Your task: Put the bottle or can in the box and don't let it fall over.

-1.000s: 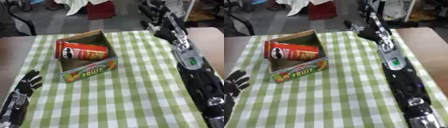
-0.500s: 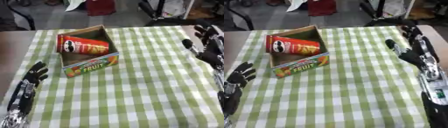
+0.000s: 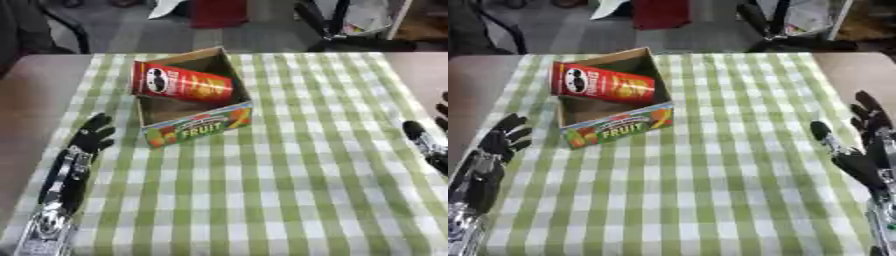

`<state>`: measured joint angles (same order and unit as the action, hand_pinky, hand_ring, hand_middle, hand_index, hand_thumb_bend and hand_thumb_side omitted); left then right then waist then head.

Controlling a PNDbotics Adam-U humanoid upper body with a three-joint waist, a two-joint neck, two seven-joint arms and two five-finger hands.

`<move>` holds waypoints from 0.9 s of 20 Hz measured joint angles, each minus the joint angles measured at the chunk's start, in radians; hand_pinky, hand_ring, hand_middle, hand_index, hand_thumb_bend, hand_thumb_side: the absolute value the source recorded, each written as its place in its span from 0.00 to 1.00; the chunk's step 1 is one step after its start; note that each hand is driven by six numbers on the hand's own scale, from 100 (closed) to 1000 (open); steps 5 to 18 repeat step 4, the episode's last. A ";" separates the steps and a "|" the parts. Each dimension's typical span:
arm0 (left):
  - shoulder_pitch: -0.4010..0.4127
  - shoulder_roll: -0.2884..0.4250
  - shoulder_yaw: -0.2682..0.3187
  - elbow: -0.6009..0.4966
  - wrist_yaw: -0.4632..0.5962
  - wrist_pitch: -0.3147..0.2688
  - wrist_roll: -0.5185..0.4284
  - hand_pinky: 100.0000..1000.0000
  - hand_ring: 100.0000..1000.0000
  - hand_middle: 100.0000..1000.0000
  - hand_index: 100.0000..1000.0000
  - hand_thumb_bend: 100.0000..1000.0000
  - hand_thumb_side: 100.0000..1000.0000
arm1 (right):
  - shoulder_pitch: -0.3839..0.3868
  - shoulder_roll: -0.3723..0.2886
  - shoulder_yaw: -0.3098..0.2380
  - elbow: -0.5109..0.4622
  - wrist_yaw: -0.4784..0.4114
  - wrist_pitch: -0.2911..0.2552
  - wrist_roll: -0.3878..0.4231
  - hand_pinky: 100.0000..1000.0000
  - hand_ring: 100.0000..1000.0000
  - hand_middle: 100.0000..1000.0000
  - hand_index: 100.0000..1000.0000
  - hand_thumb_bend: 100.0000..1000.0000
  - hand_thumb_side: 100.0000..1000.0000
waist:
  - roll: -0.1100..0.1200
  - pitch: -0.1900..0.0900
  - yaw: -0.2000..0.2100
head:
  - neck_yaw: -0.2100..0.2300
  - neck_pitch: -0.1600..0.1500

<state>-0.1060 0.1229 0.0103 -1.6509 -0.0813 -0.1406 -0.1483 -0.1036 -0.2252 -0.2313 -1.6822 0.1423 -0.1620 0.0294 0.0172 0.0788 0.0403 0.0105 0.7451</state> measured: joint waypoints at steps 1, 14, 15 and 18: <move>0.000 0.000 0.000 0.001 0.000 0.000 0.000 0.88 0.88 0.89 0.97 0.55 0.89 | 0.000 0.002 0.000 -0.002 0.008 0.001 -0.001 1.00 1.00 1.00 1.00 0.53 0.39 | 0.002 0.000 -0.002 | 0.001 0.000; 0.000 0.000 0.000 0.004 0.000 0.000 0.000 0.88 0.88 0.89 0.97 0.55 0.89 | 0.005 0.003 0.000 -0.007 0.028 0.003 -0.004 1.00 1.00 1.00 1.00 0.53 0.39 | 0.008 0.000 -0.006 | 0.003 0.000; 0.000 0.000 0.000 0.004 0.000 0.000 0.000 0.88 0.88 0.89 0.97 0.55 0.89 | 0.005 0.003 0.000 -0.007 0.028 0.003 -0.004 1.00 1.00 1.00 1.00 0.53 0.39 | 0.008 0.000 -0.006 | 0.003 0.000; 0.000 0.000 0.000 0.004 0.000 0.000 0.000 0.88 0.88 0.89 0.97 0.55 0.89 | 0.005 0.003 0.000 -0.007 0.028 0.003 -0.004 1.00 1.00 1.00 1.00 0.53 0.39 | 0.008 0.000 -0.006 | 0.003 0.000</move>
